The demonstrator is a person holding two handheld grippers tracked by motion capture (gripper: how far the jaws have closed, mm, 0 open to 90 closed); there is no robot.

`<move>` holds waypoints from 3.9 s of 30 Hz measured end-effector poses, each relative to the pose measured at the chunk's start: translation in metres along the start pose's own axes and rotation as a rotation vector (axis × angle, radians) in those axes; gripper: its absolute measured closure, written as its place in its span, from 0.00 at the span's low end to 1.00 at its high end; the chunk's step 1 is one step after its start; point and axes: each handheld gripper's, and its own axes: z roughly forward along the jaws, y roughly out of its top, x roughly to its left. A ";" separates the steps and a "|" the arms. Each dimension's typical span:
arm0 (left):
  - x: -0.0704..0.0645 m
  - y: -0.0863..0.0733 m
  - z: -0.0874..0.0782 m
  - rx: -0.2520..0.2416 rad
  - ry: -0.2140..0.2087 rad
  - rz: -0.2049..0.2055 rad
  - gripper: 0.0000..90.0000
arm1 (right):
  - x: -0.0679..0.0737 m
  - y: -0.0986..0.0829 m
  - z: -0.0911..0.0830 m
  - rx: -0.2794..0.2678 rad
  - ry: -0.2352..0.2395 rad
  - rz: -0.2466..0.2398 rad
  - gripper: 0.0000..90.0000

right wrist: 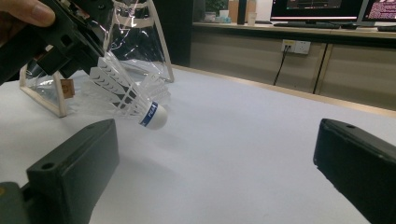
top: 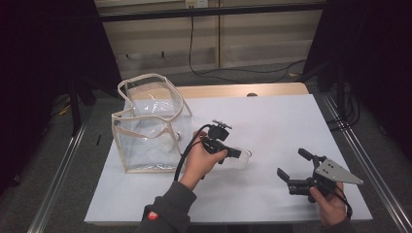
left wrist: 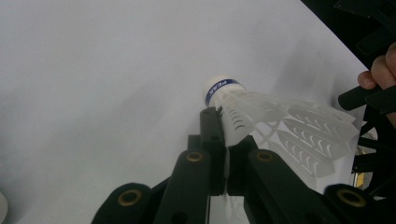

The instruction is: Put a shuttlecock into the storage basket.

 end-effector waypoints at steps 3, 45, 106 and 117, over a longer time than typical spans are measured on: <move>0.000 0.000 -0.002 0.010 -0.003 0.000 1.00 | 0.001 0.000 0.000 0.002 0.001 0.002 0.00; -0.008 0.025 -0.051 0.058 -0.022 -0.038 1.00 | -0.001 -0.002 0.002 0.008 0.001 0.004 0.00; -0.010 0.038 -0.094 0.046 -0.011 -0.057 1.00 | -0.001 -0.002 0.004 0.007 0.006 0.011 0.00; -0.010 0.043 -0.107 0.043 -0.011 -0.068 1.00 | -0.001 -0.002 0.005 0.005 0.008 0.014 0.00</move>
